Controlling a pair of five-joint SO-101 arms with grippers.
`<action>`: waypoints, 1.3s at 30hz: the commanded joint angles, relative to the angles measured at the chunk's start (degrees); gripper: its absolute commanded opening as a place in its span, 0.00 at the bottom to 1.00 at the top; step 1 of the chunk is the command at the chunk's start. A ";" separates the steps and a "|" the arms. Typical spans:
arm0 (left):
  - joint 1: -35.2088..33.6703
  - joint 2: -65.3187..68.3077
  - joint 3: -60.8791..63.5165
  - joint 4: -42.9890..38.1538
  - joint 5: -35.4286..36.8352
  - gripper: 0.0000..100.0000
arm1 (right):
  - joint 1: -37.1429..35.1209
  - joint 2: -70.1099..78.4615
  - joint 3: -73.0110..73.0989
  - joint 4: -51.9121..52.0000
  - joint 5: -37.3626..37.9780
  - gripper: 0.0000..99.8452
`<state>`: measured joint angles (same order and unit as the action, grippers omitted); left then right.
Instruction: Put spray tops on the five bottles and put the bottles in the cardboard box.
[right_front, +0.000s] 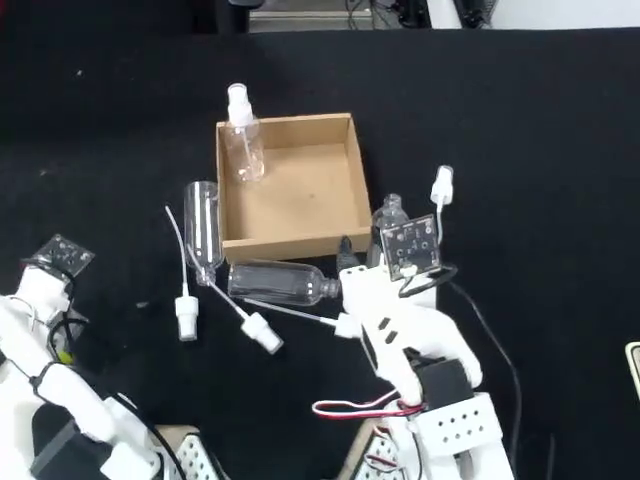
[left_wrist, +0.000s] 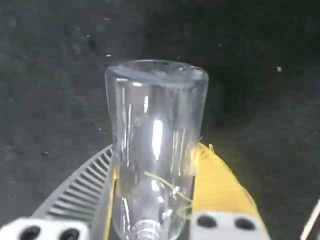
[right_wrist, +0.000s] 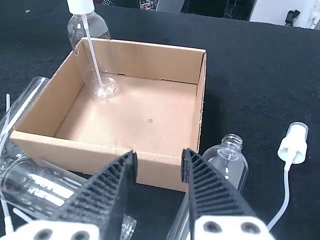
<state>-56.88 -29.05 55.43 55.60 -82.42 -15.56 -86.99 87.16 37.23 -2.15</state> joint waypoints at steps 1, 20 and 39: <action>-0.75 -0.18 -3.91 -0.88 2.37 0.26 | 0.53 -1.71 -1.89 0.26 0.44 0.13; -17.01 -0.26 -22.11 20.66 10.02 0.30 | 0.44 -1.71 -1.98 0.26 0.44 0.13; -24.57 0.18 -6.90 6.77 -3.87 0.30 | 0.62 -1.71 -2.07 0.26 0.44 0.13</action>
<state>-80.97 -28.53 48.92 62.99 -82.59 -15.56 -86.99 87.16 37.23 -2.15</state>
